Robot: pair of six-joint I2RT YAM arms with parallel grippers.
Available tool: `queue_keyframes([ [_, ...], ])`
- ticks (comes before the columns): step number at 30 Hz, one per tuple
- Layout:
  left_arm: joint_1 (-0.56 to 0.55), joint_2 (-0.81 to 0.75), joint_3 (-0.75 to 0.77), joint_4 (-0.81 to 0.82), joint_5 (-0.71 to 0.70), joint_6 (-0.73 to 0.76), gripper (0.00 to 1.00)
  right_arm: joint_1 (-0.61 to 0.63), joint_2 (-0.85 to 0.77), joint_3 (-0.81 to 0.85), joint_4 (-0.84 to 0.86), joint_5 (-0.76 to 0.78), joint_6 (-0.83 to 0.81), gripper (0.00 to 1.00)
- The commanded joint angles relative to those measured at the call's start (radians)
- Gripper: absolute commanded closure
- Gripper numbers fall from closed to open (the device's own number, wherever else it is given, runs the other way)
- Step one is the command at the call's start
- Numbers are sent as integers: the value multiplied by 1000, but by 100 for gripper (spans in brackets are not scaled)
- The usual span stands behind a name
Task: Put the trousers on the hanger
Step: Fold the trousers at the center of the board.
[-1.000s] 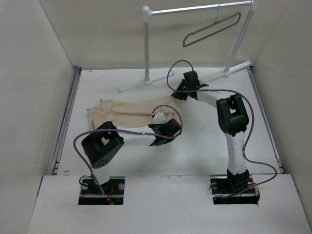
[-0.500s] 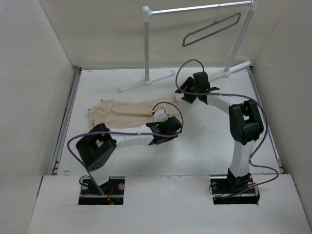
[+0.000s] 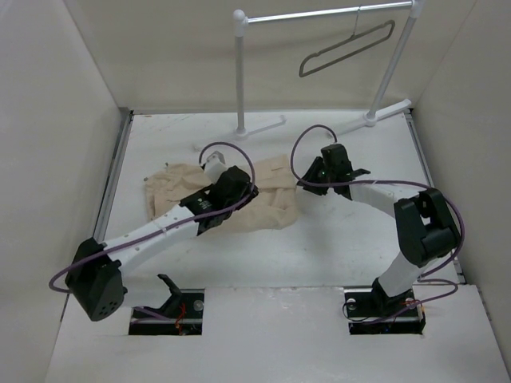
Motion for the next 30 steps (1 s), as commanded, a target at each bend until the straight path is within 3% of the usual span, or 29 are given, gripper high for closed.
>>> queue_keyframes([
  [1,-79,69,3,6,51,14,60,3,-39,4,27,17,-32,64],
  [6,-161,216,80,64,49,16,58,18,-22,10,39,14,-32,63],
  [16,-132,440,195,116,84,50,58,44,35,48,64,-35,-21,67],
  [19,-132,478,202,116,90,53,60,46,55,62,59,-24,-21,78],
  [22,-130,509,192,116,98,53,67,46,55,71,64,-6,-20,85],
  [25,-132,529,178,106,104,53,77,46,53,94,51,37,-34,87],
  [30,-144,537,144,104,104,46,84,27,102,172,42,49,-60,89],
])
